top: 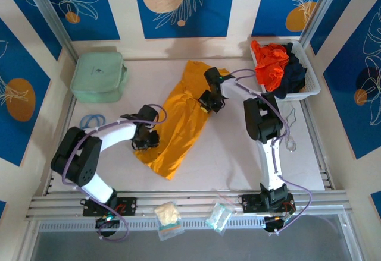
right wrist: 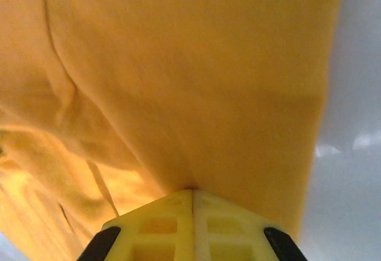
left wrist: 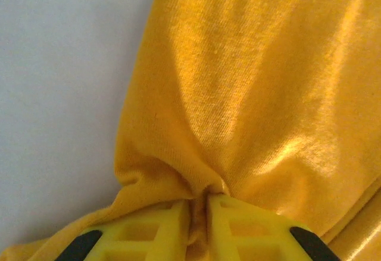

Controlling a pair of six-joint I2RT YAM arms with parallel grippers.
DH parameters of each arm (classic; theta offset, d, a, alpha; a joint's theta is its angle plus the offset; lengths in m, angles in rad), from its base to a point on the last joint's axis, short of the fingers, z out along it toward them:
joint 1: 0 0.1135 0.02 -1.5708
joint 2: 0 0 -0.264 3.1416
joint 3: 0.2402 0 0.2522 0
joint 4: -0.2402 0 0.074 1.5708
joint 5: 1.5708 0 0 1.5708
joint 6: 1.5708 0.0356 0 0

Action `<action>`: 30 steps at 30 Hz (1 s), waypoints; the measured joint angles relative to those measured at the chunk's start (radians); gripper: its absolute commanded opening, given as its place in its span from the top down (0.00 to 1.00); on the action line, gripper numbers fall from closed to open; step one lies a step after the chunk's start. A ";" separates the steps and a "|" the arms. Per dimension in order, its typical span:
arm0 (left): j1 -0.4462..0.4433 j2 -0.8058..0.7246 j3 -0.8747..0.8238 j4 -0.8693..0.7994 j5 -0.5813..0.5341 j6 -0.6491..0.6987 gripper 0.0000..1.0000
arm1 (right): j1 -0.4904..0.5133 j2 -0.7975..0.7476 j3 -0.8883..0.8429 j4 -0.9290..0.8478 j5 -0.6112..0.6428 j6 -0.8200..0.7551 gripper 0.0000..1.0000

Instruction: Fold and stack the t-shirts

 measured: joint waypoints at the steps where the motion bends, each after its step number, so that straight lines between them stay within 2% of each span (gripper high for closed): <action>1: -0.010 -0.012 -0.018 0.016 0.010 -0.014 0.81 | -0.002 0.016 0.020 -0.008 0.004 -0.005 1.00; 7: -0.116 -0.043 -0.079 0.124 0.089 -0.151 0.81 | -0.029 0.080 0.133 -0.087 0.008 -0.072 1.00; 13: -0.238 -0.042 -0.122 0.253 0.164 -0.320 0.81 | -0.080 0.160 0.275 -0.181 -0.014 -0.224 1.00; 17: -0.285 -0.040 -0.131 0.296 0.183 -0.399 0.81 | -0.095 0.208 0.357 -0.227 -0.039 -0.322 1.00; 22: -0.312 -0.044 -0.134 0.306 0.175 -0.471 0.81 | -0.099 0.216 0.370 -0.241 -0.062 -0.390 1.00; 27: -0.328 -0.083 -0.134 0.249 0.132 -0.501 0.65 | -0.099 0.212 0.355 -0.229 -0.093 -0.426 1.00; 30: -0.330 -0.101 -0.100 0.161 0.082 -0.478 0.48 | -0.098 0.192 0.326 -0.210 -0.104 -0.462 1.00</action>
